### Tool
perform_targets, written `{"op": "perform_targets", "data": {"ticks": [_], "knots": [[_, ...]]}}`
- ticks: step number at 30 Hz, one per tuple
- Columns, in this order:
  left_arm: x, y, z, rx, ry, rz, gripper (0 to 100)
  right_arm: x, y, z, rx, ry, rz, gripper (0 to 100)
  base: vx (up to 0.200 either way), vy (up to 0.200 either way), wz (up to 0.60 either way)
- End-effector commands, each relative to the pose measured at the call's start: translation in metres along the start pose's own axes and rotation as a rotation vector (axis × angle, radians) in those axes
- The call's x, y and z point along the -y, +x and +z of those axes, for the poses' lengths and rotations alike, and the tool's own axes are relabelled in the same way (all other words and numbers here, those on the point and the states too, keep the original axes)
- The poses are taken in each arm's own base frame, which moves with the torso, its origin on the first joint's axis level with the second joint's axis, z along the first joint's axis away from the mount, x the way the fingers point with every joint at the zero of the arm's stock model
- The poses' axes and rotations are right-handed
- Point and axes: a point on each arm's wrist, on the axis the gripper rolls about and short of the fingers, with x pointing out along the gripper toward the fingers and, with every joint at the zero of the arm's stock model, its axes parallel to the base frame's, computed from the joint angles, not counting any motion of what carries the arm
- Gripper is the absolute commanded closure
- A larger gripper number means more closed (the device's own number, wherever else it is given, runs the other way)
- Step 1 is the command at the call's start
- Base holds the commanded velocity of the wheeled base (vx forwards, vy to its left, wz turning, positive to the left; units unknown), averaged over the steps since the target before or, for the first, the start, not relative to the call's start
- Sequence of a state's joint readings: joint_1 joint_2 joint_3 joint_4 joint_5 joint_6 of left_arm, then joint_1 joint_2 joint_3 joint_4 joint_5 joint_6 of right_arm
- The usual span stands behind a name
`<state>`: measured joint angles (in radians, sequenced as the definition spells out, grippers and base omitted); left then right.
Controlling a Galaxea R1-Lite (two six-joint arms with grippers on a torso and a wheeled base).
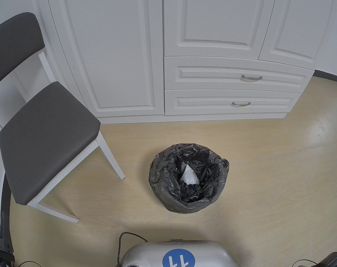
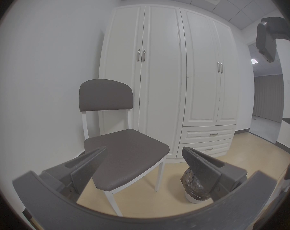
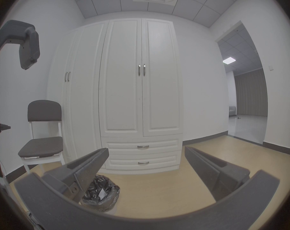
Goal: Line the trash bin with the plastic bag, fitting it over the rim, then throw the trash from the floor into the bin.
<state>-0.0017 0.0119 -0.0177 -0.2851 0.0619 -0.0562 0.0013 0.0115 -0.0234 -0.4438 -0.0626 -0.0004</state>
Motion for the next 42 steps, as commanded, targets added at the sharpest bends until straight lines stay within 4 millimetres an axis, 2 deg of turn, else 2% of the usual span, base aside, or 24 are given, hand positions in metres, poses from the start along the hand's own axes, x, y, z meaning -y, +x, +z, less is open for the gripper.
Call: {"op": "perform_targets", "data": {"ticks": [1,4,8,17,42], "knots": [[0.0,-0.001,-0.007,-0.022,0.004,0.001,0,0.0,-0.002,-0.005,0.006,-0.004,-0.006,0,0.0,0.0,0.0],[-0.001,-0.001,-0.014,-0.09,0.01,0.004,0,0.0,-0.002,-0.007,-0.012,0.007,-0.005,0,0.0,0.0,0.0],[-0.002,-0.003,-0.027,-0.221,0.039,0.009,0,0.0,-0.003,-0.019,-0.132,-0.002,0.0,0,0.0,0.0,0.0],[-0.002,-0.004,-0.03,-0.247,0.04,0.007,0,0.0,-0.008,-0.042,-0.366,-0.017,-0.003,0,0.0,0.0,0.0],[-0.001,-0.005,-0.034,-0.294,0.051,-0.051,0,0.0,-0.009,-0.044,-0.384,-0.099,0.059,0,0.0,0.0,0.0]]}}
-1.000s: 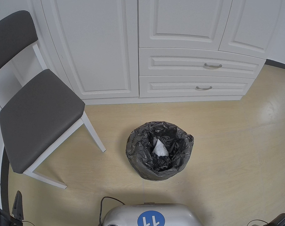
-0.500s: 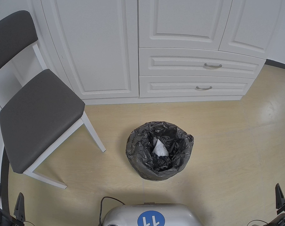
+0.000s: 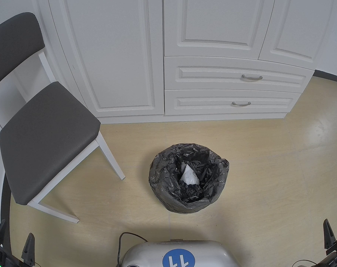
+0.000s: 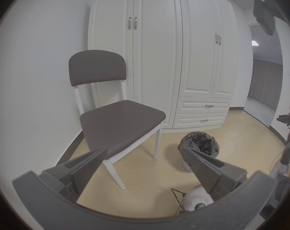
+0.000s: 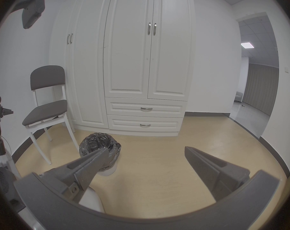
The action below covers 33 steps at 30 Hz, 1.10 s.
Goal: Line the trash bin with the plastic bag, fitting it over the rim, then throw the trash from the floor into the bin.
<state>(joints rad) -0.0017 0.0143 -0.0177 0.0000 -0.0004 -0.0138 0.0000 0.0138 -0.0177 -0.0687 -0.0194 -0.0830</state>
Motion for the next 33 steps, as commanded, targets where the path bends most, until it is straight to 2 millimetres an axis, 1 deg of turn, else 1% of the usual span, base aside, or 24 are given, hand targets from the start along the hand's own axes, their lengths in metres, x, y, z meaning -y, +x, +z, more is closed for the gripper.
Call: {"op": "perform_targets", "data": {"ticks": [1,4,7,18,27,29,30,33], "knots": [[0.0,0.0003,-0.0053,-0.006,0.012,-0.001,0,-0.0005,-0.0001,-0.005,-0.002,-0.003,0.006,0,0.0,0.0,0.0],[0.0,0.0003,-0.0053,-0.006,0.017,-0.002,0,-0.0007,-0.0001,-0.005,-0.001,-0.004,0.012,0,0.0,0.0,0.0],[0.0,0.0002,-0.0054,-0.005,0.021,-0.002,0,-0.0021,-0.0008,-0.0115,-0.073,0.022,0.057,0,0.0,0.0,0.0],[0.0004,0.0003,-0.0053,-0.007,0.02,-0.022,0,-0.0019,-0.0004,-0.0118,-0.076,0.052,0.048,0,0.0,0.0,0.0],[0.0008,0.0002,-0.0051,-0.001,0.057,-0.038,0,-0.002,-0.0006,-0.0117,-0.071,0.037,0.047,0,0.0,0.0,0.0],[0.0008,0.0002,-0.0051,-0.001,0.054,-0.038,0,-0.002,-0.0005,-0.0122,-0.073,0.051,0.05,0,0.0,0.0,0.0],[0.0008,0.0002,-0.0049,-0.005,0.043,-0.038,0,-0.0019,-0.0006,-0.0117,-0.072,0.085,0.048,0,0.0,0.0,0.0],[0.0007,0.0002,-0.0051,-0.006,0.032,-0.035,0,-0.0018,-0.0006,-0.0118,-0.073,0.094,0.045,0,0.0,0.0,0.0]]}}
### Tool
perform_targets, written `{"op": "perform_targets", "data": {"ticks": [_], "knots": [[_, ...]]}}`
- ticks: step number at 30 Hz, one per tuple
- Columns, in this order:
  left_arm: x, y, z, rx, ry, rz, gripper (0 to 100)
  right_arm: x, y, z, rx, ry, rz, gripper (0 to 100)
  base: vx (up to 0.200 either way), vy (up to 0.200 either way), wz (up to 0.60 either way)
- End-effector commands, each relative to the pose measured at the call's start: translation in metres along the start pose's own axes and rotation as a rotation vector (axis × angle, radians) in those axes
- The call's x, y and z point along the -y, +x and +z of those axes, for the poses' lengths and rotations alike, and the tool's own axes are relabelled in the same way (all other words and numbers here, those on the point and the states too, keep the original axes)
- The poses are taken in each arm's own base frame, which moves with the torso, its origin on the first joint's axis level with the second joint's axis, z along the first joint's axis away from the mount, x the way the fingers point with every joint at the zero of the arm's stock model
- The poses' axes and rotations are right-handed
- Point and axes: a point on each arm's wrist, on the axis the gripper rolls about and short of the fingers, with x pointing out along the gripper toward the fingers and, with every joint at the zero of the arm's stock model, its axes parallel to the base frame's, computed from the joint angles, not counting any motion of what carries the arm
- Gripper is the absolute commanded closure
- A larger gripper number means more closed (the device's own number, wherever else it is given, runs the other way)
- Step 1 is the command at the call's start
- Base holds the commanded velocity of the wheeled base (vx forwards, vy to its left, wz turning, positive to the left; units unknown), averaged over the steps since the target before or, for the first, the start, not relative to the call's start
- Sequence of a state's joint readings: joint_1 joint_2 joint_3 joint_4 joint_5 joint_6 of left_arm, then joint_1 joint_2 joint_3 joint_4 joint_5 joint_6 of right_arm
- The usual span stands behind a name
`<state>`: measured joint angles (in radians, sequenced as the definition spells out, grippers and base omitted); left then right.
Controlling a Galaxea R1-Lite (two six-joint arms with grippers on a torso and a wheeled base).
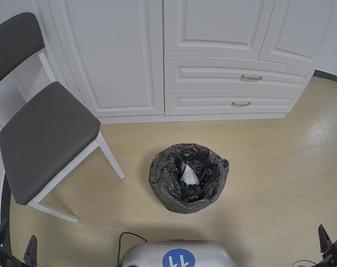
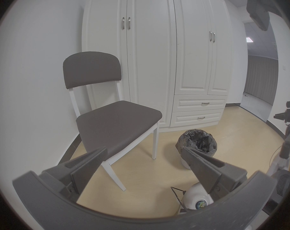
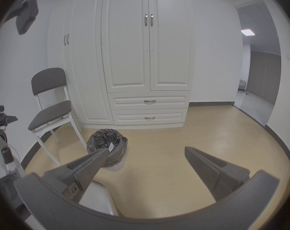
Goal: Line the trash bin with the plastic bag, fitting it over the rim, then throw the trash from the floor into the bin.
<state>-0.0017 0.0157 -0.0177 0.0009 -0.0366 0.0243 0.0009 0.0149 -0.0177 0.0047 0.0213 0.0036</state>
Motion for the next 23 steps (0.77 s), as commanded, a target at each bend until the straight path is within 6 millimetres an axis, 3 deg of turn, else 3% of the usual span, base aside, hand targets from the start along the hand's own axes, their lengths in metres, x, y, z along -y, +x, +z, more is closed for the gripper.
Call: {"op": "perform_targets", "data": {"ticks": [1,23], "knots": [[0.0001,0.0001,-0.005,-0.004,-0.006,0.001,0,0.0001,0.0,-0.0044,0.0,0.007,0.001,0,0.0,0.0,0.0],[0.0,0.0003,-0.0053,-0.006,-0.006,0.007,0,0.0002,0.0001,-0.0046,0.0,-0.014,-0.01,0,0.0,0.0,0.0]]}}
